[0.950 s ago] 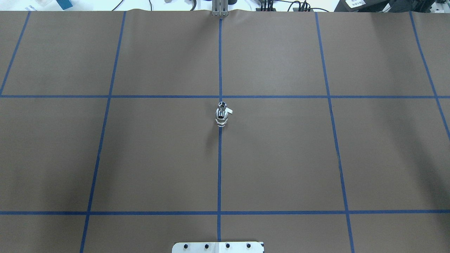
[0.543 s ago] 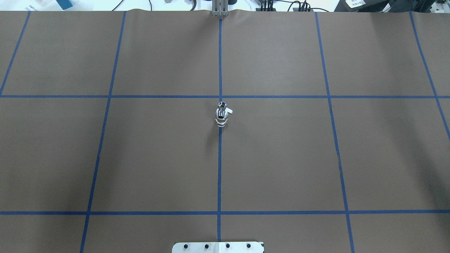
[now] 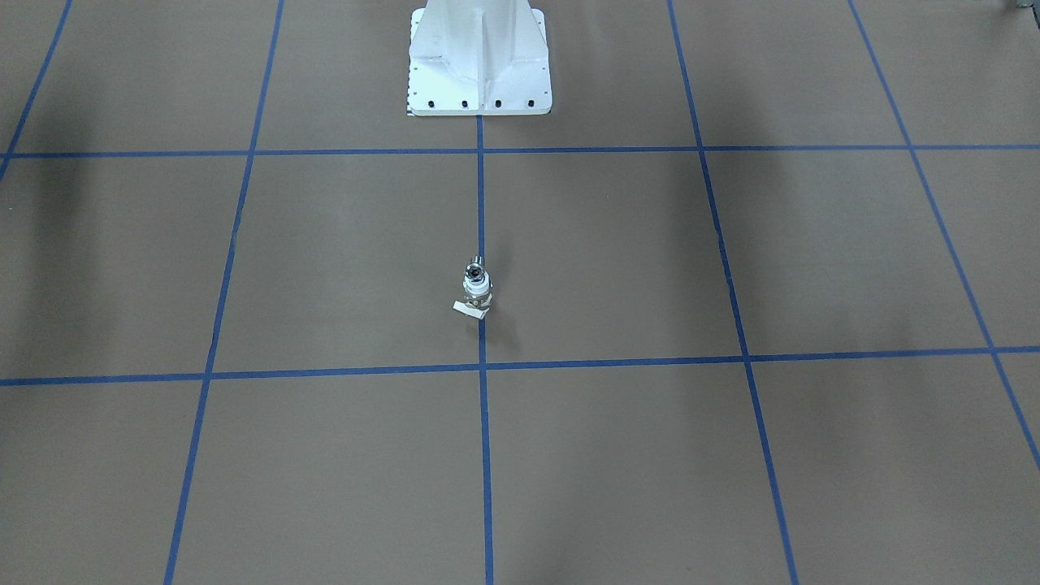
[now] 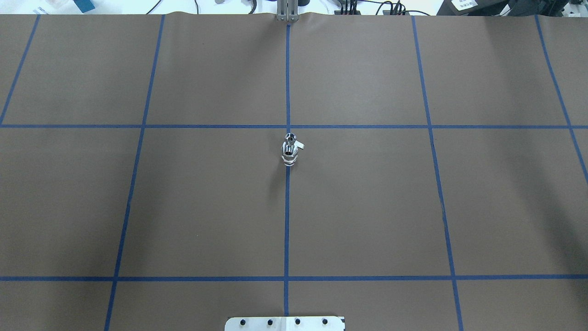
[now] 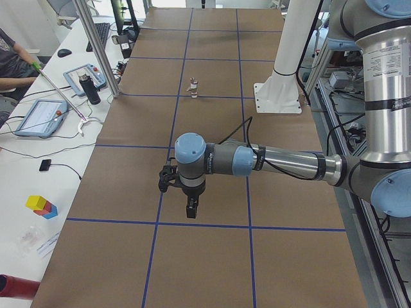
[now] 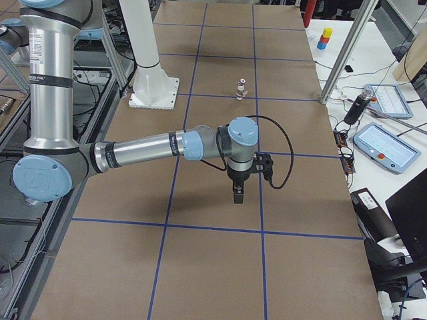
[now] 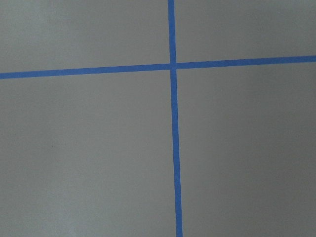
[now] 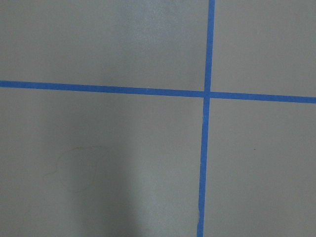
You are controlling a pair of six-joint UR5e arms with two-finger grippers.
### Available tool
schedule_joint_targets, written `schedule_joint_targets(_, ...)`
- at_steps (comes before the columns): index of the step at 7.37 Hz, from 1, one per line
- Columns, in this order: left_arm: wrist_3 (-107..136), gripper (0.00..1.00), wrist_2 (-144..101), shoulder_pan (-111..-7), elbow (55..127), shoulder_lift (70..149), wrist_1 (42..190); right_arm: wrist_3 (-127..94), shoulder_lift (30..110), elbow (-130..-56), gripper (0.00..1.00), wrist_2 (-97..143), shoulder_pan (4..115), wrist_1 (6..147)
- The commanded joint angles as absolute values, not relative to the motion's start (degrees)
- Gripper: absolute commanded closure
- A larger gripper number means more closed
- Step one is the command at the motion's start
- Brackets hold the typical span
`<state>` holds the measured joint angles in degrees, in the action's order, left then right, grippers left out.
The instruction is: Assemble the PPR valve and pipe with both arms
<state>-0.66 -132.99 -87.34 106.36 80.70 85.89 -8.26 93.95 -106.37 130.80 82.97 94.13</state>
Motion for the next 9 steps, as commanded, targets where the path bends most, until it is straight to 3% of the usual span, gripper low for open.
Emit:
schedule_joint_targets(1, -1.49, 0.00, -134.74, -87.45, 107.04, 78.59, 86.66, -8.26, 94.13, -106.44, 0.00, 130.87, 82.97, 94.04)
schedule_joint_targets(3, -1.06, 0.00, -134.30, -87.19, 106.62, 75.16, 93.21, -8.26, 94.13, -106.26, 0.00, 130.87, 82.97, 94.04)
schedule_joint_targets(9, -0.61, 0.00, -134.65, -87.10, 106.17, 76.03, 92.99, -8.35, 94.13, -106.26, 0.00, 131.13, 82.97, 94.04)
